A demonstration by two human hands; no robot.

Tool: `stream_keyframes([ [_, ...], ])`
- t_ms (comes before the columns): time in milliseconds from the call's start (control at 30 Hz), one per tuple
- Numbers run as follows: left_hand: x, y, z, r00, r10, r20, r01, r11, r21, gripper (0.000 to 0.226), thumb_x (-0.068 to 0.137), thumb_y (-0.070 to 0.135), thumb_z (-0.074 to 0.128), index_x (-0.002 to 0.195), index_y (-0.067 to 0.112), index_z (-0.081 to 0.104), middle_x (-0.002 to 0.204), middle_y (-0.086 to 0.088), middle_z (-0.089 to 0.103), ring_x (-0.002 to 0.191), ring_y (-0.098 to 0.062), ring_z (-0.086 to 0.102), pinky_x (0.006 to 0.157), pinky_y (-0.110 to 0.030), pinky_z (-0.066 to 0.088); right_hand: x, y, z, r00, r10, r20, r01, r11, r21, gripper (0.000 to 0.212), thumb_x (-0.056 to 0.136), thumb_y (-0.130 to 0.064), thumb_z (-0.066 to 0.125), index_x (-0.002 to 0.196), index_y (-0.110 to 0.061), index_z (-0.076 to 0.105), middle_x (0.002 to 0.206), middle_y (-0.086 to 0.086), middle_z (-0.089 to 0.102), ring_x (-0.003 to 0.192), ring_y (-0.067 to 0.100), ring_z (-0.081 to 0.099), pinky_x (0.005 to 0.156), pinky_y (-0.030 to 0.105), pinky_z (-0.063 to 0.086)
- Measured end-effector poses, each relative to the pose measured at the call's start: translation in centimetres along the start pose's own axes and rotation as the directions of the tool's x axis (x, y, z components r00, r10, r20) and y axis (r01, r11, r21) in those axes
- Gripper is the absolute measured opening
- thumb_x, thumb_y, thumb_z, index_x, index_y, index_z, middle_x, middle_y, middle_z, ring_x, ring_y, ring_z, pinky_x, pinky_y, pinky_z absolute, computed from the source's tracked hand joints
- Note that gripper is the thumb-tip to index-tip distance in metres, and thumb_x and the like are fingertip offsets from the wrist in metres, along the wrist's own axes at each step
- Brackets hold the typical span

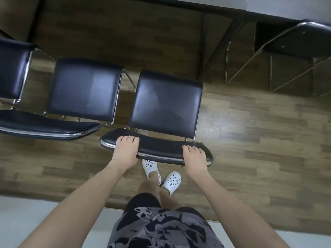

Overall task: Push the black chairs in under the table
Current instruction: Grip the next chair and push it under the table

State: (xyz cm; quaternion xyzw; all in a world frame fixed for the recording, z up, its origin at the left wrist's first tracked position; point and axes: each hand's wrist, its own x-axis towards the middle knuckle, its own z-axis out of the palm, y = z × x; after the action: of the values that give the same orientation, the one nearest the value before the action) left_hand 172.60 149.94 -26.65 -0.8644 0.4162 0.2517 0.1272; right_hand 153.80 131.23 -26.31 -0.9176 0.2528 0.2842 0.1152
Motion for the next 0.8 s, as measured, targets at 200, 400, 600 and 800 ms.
stream_keyframes([
  [200,0.39,-0.22,0.33,0.999,-0.040,0.003,0.040,0.999,-0.024,0.063,0.071,0.028,0.071,0.130,0.022,0.049,0.133,0.004,0.053,0.127,-0.020,0.045,0.109,-0.036,0.025,0.10,0.01,0.46,0.997,-0.006,-0.074,0.007,1.000,0.016,0.044,0.062,0.006,0.065,0.099,-0.014,0.050,0.096,0.002,0.062,0.096,0.027,0.058,0.089,0.037,0.041],
  [400,0.66,-0.41,0.52,0.999,-0.044,-0.013,0.044,0.999,-0.021,0.067,0.072,0.029,0.071,0.135,0.024,0.047,0.138,0.008,0.050,0.129,-0.016,0.043,0.109,-0.036,0.022,0.57,-0.15,0.51,0.998,-0.011,-0.068,0.012,1.000,0.014,0.047,0.061,0.008,0.065,0.101,-0.013,0.051,0.098,0.004,0.062,0.097,0.028,0.057,0.088,0.038,0.041],
  [600,0.64,-0.36,0.00,0.999,-0.049,-0.005,0.048,0.998,-0.039,0.065,0.075,0.027,0.069,0.136,0.023,0.046,0.138,0.007,0.051,0.129,-0.018,0.042,0.110,-0.037,0.022,0.65,-0.09,0.38,0.998,-0.017,-0.057,0.018,1.000,0.005,0.050,0.062,0.004,0.068,0.105,-0.014,0.051,0.103,0.003,0.062,0.101,0.027,0.057,0.088,0.037,0.041],
  [800,0.71,-0.31,-0.20,0.999,-0.049,0.001,0.049,0.998,-0.034,0.065,0.076,0.028,0.069,0.136,0.024,0.046,0.138,0.007,0.050,0.129,-0.018,0.042,0.110,-0.038,0.022,0.73,-0.04,0.31,0.998,-0.024,-0.061,0.024,1.000,0.001,0.049,0.063,0.005,0.067,0.105,-0.013,0.050,0.102,0.003,0.063,0.100,0.027,0.057,0.086,0.037,0.041],
])
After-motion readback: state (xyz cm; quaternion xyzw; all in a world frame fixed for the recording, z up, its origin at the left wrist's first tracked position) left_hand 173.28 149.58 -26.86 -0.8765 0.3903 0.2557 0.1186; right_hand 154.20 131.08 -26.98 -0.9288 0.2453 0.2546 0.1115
